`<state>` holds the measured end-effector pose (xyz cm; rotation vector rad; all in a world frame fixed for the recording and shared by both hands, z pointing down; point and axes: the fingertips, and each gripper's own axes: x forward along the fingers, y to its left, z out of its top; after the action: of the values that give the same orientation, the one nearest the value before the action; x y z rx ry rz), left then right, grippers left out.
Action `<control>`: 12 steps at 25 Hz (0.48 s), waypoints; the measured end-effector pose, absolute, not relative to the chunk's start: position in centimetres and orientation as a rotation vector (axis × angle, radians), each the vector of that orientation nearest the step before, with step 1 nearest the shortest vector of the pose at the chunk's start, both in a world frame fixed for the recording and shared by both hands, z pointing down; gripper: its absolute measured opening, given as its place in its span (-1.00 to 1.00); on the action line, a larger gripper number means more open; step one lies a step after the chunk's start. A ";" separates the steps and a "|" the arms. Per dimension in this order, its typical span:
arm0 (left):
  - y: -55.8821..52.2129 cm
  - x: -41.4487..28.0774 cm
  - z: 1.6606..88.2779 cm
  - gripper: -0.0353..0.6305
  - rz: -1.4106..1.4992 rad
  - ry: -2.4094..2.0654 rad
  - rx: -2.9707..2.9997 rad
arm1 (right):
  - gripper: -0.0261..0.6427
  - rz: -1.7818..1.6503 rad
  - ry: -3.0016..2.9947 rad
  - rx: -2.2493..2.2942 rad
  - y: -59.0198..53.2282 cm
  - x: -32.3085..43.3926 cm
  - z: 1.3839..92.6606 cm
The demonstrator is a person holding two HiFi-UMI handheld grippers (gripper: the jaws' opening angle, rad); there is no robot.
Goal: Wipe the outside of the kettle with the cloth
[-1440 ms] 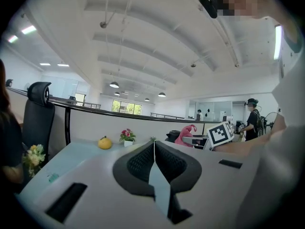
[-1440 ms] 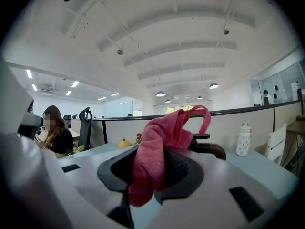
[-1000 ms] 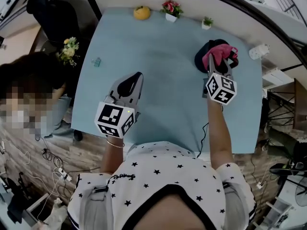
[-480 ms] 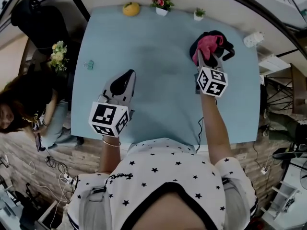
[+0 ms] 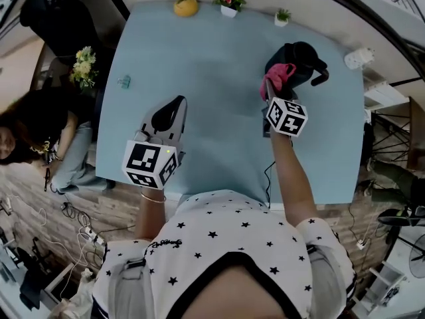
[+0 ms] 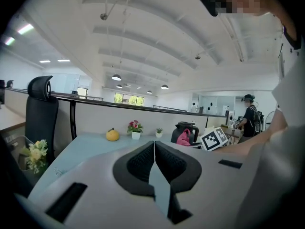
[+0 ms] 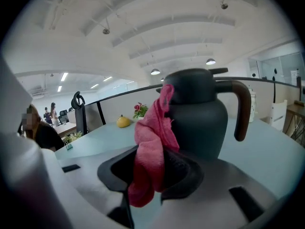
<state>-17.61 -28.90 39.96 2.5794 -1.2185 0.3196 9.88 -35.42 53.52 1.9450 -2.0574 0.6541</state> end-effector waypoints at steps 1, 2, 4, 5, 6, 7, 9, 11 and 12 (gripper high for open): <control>-28.8 -17.6 40.1 -0.81 0.326 -1.223 2.572 | -0.53 0.678 -2.054 1.937 -35.4 9.8 54.2; -28.7 -17.5 40.2 -0.81 0.332 -1.228 2.568 | -0.53 0.697 -2.049 1.927 -35.3 9.8 54.8; -28.8 -17.4 40.2 -0.81 0.333 -1.240 2.565 | -0.53 0.737 -2.036 1.909 -35.4 9.7 56.2; -28.8 -17.5 40.2 -0.81 0.331 -1.247 2.564 | -0.53 0.763 -2.029 1.904 -35.4 9.7 56.8; -28.9 -17.5 40.1 -0.81 0.331 -1.255 2.563 | -0.53 0.791 -2.022 1.901 -35.3 9.6 57.5; -28.9 -17.6 40.1 -0.81 0.333 -1.262 2.561 | -0.53 0.819 -2.013 1.899 -35.2 9.6 58.2; -28.9 -17.7 40.0 -0.81 0.338 -1.276 2.555 | -0.53 0.864 -1.994 1.896 -35.0 9.7 59.3; -29.0 -17.8 40.1 -0.81 0.347 -1.286 2.548 | -0.53 0.886 -1.978 1.889 -34.8 9.8 60.1; -29.0 -17.8 40.1 -0.81 0.352 -1.288 2.547 | -0.53 0.895 -1.973 1.887 -34.8 9.8 60.5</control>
<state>-17.81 -29.00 40.08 2.5474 -1.2883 0.3519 9.80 -34.81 60.46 1.8871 -1.9731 0.8952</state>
